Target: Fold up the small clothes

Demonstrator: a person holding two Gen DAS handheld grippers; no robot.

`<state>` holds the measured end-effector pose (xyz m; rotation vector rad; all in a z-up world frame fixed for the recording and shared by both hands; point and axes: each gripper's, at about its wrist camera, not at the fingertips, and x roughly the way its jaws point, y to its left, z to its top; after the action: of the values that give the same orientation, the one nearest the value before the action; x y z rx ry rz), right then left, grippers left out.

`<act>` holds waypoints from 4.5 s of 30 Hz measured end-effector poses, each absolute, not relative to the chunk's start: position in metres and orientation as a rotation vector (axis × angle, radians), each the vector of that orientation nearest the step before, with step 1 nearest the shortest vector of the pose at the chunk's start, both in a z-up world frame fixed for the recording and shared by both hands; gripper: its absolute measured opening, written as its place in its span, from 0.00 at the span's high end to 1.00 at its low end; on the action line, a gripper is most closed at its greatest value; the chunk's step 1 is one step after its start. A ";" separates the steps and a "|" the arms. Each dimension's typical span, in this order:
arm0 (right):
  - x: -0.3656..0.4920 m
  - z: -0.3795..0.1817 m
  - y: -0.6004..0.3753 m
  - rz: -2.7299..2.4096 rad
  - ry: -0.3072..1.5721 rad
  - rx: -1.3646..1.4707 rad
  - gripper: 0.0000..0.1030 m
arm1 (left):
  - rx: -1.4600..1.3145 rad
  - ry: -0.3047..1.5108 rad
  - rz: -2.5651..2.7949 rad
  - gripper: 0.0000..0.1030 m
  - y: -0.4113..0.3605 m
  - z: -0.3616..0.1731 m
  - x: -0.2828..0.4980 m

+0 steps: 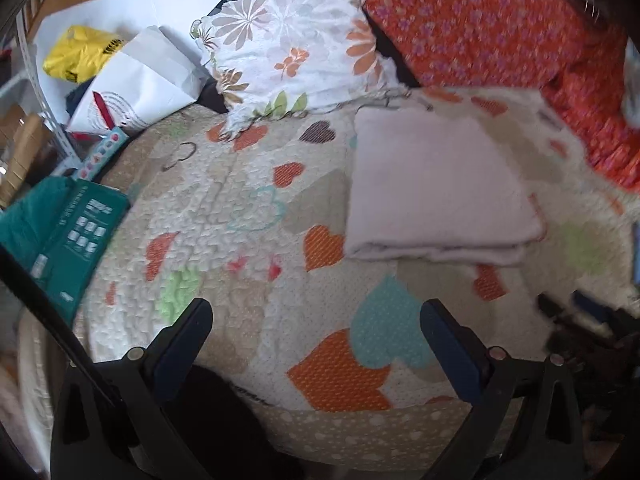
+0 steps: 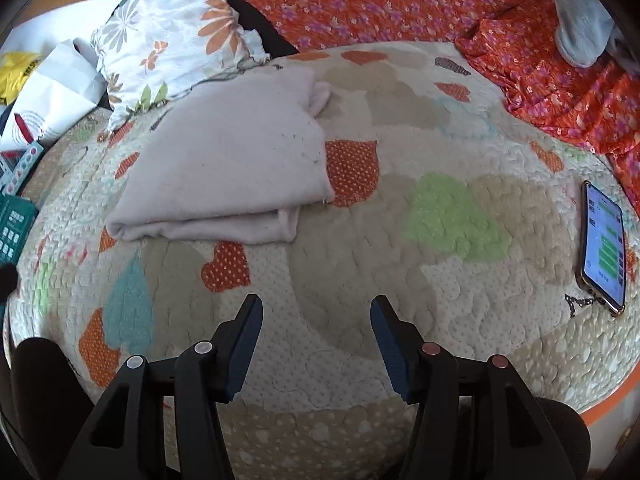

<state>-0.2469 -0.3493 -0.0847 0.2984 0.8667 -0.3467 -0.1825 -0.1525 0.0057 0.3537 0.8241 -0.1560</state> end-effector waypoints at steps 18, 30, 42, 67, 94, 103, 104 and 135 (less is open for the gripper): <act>-0.229 -0.104 -0.324 -0.384 0.896 0.148 0.38 | 0.425 0.920 -0.158 0.00 -0.146 -0.027 -0.181; -0.228 -0.102 -0.313 -0.389 0.874 0.062 0.35 | 0.209 1.037 -0.317 0.00 -0.143 -0.028 -0.178; -0.230 -0.101 -0.315 -0.393 0.869 0.083 0.34 | 0.226 1.054 -0.322 0.00 -0.148 -0.032 -0.183; -0.228 -0.107 -0.320 -0.388 0.896 0.115 0.30 | 0.228 1.109 -0.317 0.00 -0.150 -0.043 -0.181; -0.223 -0.110 -0.321 -0.385 0.897 0.119 0.28 | 0.230 1.126 -0.323 0.00 -0.154 -0.047 -0.184; -0.229 -0.104 -0.318 -0.401 0.863 0.117 0.28 | 0.206 1.135 -0.308 0.00 -0.148 -0.048 -0.184; -0.229 -0.103 -0.319 -0.402 0.863 0.119 0.28 | 0.205 1.136 -0.306 0.00 -0.148 -0.048 -0.184; -0.216 -0.071 -0.301 -0.364 0.841 0.160 0.25 | 0.089 1.134 -0.299 0.00 -0.116 -0.047 -0.150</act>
<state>-0.2164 -0.3007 -0.0707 0.1598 0.8408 -0.3644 -0.1503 -0.1157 -0.0468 0.0889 1.1337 -0.2988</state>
